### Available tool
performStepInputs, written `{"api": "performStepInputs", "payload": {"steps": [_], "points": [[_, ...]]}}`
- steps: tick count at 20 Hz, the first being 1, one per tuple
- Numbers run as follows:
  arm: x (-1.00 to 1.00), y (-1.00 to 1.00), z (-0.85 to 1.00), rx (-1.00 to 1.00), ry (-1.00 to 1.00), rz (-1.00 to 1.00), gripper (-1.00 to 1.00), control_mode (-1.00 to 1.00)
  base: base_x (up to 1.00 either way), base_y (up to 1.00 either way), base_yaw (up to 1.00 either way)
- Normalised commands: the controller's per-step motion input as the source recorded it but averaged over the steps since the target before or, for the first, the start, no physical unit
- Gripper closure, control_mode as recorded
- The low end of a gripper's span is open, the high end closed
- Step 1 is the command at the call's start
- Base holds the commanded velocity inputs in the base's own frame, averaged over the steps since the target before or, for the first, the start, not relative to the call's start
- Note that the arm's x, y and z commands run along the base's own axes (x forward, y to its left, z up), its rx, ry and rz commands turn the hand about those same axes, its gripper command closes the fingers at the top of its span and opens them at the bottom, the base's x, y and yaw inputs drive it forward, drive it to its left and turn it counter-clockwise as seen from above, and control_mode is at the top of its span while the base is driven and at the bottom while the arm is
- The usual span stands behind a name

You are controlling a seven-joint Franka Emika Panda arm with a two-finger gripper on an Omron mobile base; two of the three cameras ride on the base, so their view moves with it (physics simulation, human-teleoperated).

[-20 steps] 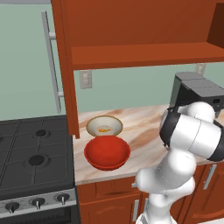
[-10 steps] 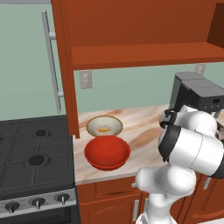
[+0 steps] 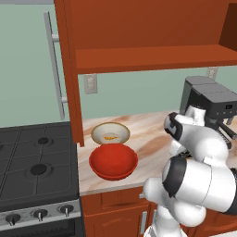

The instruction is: Pick both bowls and place them on the counter. Then place the shrimp in one bowl and place the donut in the other bowl.

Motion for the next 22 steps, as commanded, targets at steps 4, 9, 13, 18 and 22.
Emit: {"api": "performStepInputs", "payload": {"steps": [4, 9, 13, 18, 22], "points": [[0.0, 0.33, 0.49, -0.02, 0.06, -0.06, 1.0, -1.0, 0.0, 0.0, 0.0], [-0.03, 0.4, 0.33, 0.0, 0.0, -0.02, 1.0, -1.0, 0.0, 0.0, 0.0], [-0.11, 0.4, 0.16, 0.0, 0.0, 0.0, 1.0, -1.0, 0.0, 0.0, 0.0], [-0.01, 0.38, 0.16, 0.0, 0.0, 0.0, 1.0, -1.0, 0.0, 0.0, 0.0], [0.0, 0.4, 0.21, -0.04, -0.01, 0.05, 1.0, -1.0, 0.0, 0.0, 0.0]]}}
